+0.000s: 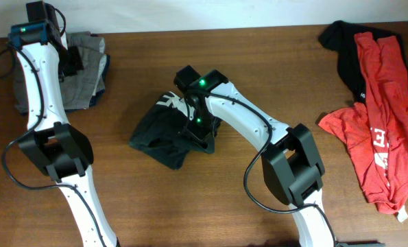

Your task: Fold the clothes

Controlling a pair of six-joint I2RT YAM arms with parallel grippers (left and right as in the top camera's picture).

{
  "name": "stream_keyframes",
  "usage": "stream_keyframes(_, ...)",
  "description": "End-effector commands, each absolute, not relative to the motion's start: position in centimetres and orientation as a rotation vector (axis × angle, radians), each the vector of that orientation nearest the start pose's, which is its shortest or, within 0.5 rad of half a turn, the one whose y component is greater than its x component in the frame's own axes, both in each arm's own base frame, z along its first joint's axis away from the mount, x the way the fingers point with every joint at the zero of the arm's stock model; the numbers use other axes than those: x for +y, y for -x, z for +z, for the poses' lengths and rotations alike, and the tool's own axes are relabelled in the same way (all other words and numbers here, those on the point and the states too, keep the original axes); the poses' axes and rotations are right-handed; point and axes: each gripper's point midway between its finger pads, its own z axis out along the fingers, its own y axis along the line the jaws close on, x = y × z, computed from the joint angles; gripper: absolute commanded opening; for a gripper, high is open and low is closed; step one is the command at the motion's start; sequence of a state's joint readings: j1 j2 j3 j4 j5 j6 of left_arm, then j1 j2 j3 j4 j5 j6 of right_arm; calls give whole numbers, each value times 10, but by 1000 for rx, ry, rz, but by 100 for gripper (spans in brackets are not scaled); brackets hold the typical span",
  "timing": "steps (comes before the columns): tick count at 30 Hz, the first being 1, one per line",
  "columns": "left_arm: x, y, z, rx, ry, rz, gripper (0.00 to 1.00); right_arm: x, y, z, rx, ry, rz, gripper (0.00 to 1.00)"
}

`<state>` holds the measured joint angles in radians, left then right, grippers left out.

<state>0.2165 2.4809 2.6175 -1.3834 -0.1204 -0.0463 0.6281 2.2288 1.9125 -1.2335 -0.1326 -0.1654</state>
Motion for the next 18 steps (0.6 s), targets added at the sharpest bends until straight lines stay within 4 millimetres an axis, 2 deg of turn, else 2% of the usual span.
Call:
stream_keyframes(1,140,-526,138,2780,416,217,14,273,-340,59,2897,1221,195,9)
stream_keyframes(2,140,-526,138,2780,416,216,14,274,-341,60,2893,1220,196,4)
stream_keyframes(8,139,-526,138,2780,415,216,14,279,-339,60,2887,1222,236,4)
stream_keyframes(11,139,-526,138,2780,415,217,14,303,-316,63,2881,1292,374,4)
stream_keyframes(18,139,-526,138,2780,415,216,14,349,-280,64,2770,1466,390,4)
